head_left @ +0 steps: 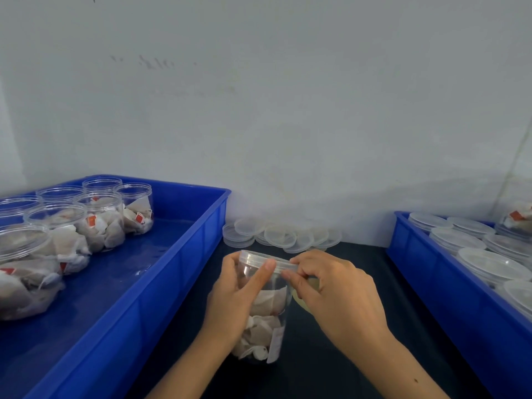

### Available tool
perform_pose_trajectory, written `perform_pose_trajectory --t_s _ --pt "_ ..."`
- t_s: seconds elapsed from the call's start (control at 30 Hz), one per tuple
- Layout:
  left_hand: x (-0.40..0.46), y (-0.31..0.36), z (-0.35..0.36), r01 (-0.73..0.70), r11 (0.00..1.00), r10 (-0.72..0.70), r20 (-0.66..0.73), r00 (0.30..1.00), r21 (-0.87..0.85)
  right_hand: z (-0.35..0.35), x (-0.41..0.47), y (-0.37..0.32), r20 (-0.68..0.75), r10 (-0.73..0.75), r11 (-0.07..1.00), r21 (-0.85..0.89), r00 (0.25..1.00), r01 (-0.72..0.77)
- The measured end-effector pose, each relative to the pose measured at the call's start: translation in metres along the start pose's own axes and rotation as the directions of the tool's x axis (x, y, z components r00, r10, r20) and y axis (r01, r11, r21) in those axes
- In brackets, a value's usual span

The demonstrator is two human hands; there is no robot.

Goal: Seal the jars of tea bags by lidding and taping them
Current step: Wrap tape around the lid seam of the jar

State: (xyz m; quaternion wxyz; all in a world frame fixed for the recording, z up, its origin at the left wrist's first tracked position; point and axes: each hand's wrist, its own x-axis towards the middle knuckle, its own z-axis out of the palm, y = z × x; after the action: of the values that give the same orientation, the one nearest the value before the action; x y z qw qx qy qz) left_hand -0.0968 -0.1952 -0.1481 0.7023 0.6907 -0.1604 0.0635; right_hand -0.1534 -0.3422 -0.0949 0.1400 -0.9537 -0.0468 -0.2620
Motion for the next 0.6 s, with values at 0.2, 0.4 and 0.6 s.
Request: perform_pose_trajectory --t_s 0.2,0.4,0.6 --pt "0.003 0.005 -0.002 0.07 0.997 -0.071 -0.022 0.997 -0.034 -0.001 0.0 0.005 0.197 0.118 0.977 0.152 0.973 -0.149" --pt "0.004 0.009 -0.004 0.108 0.989 -0.106 0.026 0.994 -0.098 -0.011 0.002 0.013 0.341 0.21 0.92 0.247 0.916 -0.303" --pt "0.005 0.011 -0.005 0.129 0.985 -0.122 0.069 0.99 -0.112 -0.028 0.0 0.02 0.585 0.209 0.954 0.052 0.784 -0.294"
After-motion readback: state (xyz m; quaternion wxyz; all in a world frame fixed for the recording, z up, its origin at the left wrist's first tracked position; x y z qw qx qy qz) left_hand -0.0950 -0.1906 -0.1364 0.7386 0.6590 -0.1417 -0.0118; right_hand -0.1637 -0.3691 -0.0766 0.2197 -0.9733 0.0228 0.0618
